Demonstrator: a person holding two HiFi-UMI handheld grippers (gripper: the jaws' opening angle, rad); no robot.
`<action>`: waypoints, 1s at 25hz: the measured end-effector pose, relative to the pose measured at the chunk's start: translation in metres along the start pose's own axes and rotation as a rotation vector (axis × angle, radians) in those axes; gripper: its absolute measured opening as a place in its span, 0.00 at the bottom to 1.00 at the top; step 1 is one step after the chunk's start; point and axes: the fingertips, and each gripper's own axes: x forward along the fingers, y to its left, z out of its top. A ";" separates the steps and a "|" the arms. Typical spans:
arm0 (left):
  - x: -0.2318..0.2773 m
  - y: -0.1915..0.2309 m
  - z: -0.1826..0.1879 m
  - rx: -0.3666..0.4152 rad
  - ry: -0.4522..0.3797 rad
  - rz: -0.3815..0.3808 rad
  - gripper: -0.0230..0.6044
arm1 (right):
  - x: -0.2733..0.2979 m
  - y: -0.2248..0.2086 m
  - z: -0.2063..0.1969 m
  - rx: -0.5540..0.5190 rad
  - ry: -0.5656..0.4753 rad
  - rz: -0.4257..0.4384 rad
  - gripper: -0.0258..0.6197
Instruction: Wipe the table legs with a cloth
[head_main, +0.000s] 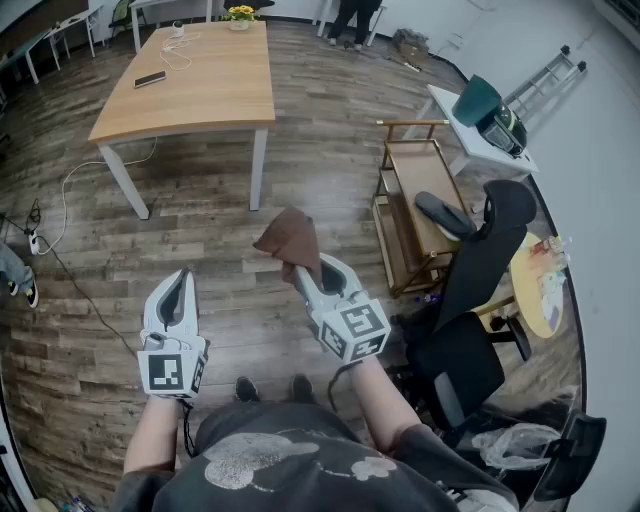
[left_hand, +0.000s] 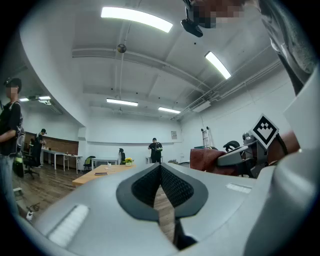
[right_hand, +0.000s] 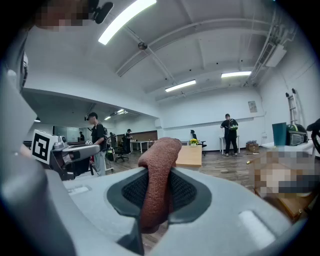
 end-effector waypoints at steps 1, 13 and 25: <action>0.000 0.001 0.002 -0.002 -0.006 -0.005 0.07 | 0.001 0.002 0.000 0.000 0.001 -0.003 0.16; 0.009 0.003 0.002 -0.029 -0.023 -0.072 0.07 | 0.002 0.002 -0.013 0.036 0.008 -0.075 0.16; 0.034 -0.017 -0.013 -0.010 -0.012 -0.112 0.07 | -0.009 -0.040 -0.022 0.084 -0.012 -0.137 0.16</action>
